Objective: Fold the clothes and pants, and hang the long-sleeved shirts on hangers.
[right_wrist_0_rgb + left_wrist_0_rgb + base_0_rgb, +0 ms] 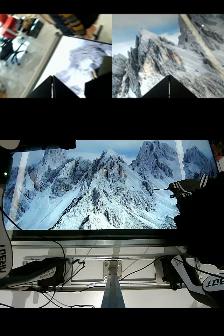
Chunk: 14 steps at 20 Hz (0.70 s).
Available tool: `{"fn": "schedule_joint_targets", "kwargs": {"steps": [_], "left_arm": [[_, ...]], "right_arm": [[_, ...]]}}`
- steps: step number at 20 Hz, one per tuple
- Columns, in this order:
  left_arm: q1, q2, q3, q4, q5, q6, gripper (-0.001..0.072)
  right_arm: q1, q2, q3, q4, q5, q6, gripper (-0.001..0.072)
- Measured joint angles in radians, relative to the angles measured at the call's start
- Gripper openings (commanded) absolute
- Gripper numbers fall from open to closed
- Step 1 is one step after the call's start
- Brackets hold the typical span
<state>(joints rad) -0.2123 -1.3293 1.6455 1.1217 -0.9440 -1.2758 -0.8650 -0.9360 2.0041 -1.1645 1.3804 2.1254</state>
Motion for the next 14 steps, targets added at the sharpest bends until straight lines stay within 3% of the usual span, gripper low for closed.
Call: {"fn": "schedule_joint_targets", "kwargs": {"steps": [4,7,10,14], "left_arm": [[0.000,0.000,0.000,0.000,0.000,0.000,0.0010],[0.000,0.000,0.000,0.000,0.000,0.000,0.0011],[0.000,0.000,0.000,0.000,0.000,0.000,0.0011],[0.000,0.000,0.000,0.000,0.000,0.000,0.0011]], "right_arm": [[0.130,-0.060,0.000,0.277,-0.072,-0.279,0.0070],[0.336,-0.132,-0.001,0.341,-0.081,-0.431,0.0080],[0.605,-0.234,-0.001,0.257,-0.061,-0.505,0.0080],[0.922,-0.374,-0.001,-0.028,-0.039,-0.538,0.0080]]}}
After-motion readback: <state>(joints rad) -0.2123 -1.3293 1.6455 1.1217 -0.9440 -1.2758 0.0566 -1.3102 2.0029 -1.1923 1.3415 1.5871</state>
